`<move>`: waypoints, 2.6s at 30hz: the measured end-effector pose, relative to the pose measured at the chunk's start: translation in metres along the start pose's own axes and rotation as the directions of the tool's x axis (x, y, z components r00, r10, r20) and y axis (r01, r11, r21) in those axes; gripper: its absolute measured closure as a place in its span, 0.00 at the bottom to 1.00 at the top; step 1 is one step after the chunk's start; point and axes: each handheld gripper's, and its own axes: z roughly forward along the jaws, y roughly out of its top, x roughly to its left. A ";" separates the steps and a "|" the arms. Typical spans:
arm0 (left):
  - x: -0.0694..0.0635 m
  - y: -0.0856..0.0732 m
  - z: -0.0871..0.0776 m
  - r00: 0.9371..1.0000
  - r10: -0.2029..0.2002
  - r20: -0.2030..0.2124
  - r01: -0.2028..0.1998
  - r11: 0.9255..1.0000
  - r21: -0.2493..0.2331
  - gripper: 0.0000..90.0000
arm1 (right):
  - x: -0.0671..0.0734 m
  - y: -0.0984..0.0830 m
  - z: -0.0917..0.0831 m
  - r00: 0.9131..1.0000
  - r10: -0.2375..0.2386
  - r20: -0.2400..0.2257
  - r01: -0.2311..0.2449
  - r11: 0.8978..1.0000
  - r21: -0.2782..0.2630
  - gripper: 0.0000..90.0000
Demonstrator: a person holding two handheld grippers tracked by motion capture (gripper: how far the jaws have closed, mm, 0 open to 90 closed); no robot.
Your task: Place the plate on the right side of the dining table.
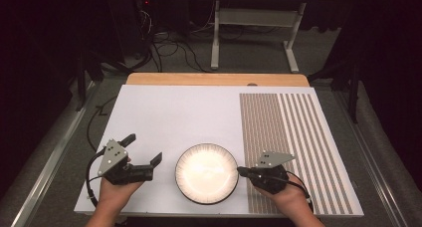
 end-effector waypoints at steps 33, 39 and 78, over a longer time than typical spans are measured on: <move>0.000 0.001 0.000 1.000 0.001 0.001 -0.001 1.000 -0.001 0.00 | 0.005 0.003 0.007 1.000 -0.001 -0.008 0.002 1.000 0.026 1.00; 0.000 0.001 -0.001 1.000 -0.003 0.003 0.003 1.000 -0.003 0.00 | 0.007 0.004 0.010 1.000 -0.003 -0.018 0.004 1.000 0.028 1.00; -0.001 0.002 -0.002 1.000 -0.016 0.020 0.017 1.000 -0.013 0.00 | 0.014 0.007 0.022 0.999 -0.006 -0.040 0.008 0.999 0.039 1.00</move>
